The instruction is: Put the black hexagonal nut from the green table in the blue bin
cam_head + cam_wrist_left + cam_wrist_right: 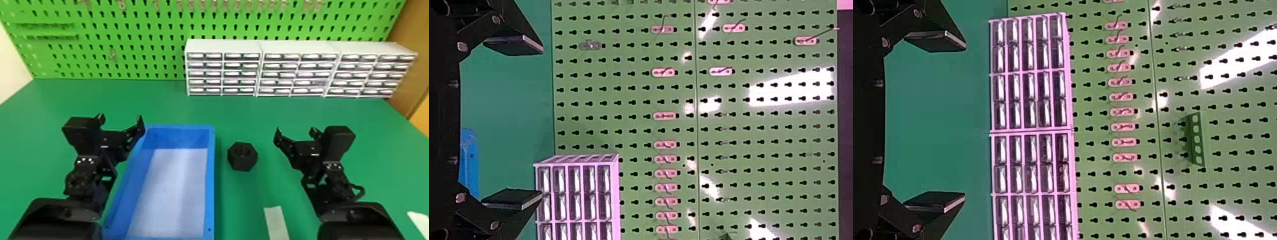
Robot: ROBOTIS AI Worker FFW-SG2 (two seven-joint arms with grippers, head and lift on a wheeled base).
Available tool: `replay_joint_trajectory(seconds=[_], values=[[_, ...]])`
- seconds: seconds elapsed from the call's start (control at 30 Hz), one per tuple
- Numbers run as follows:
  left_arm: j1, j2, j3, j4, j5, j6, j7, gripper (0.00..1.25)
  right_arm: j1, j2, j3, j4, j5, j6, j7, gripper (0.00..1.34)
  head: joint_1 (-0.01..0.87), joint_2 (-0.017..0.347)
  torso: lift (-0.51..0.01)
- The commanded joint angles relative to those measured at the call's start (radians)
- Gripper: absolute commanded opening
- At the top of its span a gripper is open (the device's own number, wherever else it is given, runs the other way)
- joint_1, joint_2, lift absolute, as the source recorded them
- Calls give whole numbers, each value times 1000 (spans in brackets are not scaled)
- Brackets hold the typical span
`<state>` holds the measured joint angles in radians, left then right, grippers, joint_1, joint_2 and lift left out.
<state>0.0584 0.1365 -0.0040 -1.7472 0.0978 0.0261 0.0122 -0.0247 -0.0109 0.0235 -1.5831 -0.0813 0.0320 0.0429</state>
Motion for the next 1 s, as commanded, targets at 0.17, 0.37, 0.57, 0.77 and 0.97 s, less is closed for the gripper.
replay_joint_trajectory(seconds=[0.17,0.37,0.57,0.77,0.97], values=[[0,0,1,0,0,0,0,1000,-1,0,0,0,0,2,0,1108,686,52,-97],[0,0,-1,0,0,0,0,1000,-1,-1,0,0,0,2,0,1108,686,52,-97],[-2,0,-1,0,0,0,0,1000,-1,-1,1,0,0,9,0,1108,686,52,-97],[-2,0,-1,0,0,0,0,1000,-4,-1,1,0,0,13,0,1108,686,52,-97],[-2,0,1,0,0,0,0,1000,-14,-6,7,0,-3,31,0,1108,686,52,-97]])
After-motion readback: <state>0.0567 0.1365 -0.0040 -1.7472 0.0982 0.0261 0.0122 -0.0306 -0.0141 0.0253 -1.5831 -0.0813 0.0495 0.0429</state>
